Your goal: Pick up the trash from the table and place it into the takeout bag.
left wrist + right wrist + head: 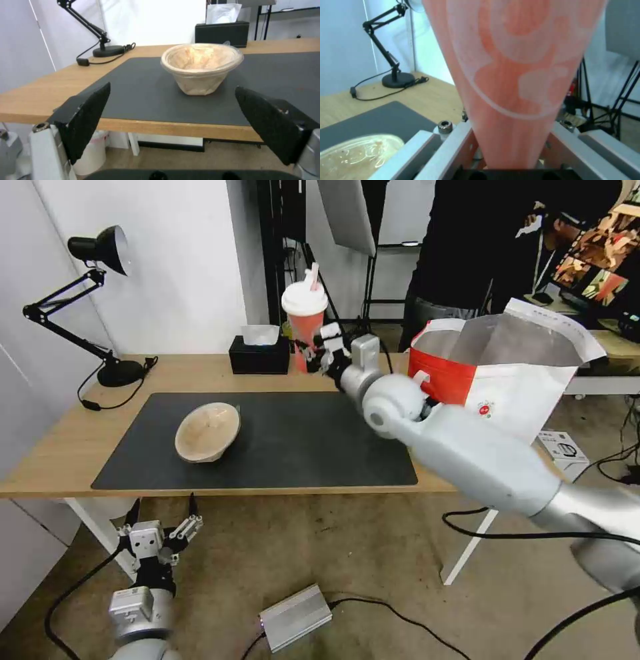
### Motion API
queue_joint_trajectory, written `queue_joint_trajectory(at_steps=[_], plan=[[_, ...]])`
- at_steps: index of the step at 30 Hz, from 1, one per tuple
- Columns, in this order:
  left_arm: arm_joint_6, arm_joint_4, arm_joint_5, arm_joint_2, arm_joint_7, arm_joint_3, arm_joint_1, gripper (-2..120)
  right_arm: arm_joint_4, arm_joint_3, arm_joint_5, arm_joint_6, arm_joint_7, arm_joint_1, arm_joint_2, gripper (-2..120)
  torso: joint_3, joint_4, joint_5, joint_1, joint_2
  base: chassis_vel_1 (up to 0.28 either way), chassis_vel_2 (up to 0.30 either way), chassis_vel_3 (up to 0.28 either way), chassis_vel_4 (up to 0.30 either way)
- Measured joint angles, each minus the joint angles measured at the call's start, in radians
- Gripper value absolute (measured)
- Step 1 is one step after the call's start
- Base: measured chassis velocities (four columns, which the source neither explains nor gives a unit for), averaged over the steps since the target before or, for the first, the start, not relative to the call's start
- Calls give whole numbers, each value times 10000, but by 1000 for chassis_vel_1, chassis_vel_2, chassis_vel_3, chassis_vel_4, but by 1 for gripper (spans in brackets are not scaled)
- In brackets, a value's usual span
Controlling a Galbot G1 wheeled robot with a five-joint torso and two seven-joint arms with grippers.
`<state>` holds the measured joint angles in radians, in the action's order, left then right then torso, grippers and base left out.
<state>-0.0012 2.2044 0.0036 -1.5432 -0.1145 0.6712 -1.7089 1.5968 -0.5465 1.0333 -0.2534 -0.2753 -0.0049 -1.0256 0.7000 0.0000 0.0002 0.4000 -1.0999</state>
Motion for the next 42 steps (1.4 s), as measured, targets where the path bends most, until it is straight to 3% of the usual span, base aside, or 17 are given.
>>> queue_joint_trajectory(at_steps=[22, 34, 42], plan=[[-226, -105, 13, 1078, 364, -76, -322, 100, 855, -953, 873, -791, 633, 2658, 2363, 6, 0, 0, -1, 0, 0, 0, 0, 0, 0], [-272, -87, 21, 1108, 372, -95, -453, 100, 984, -1268, 922, -810, 914, 3184, 3051, 6, 0, 0, -1, 0, 0, 0, 0, 0, 0], [-321, 42, 25, 1126, 363, -91, -527, 100, 906, -1367, 612, -1039, 1723, 3648, 3851, 6, 0, 0, 0, 0, 0, 0, 0, 0, 0]])
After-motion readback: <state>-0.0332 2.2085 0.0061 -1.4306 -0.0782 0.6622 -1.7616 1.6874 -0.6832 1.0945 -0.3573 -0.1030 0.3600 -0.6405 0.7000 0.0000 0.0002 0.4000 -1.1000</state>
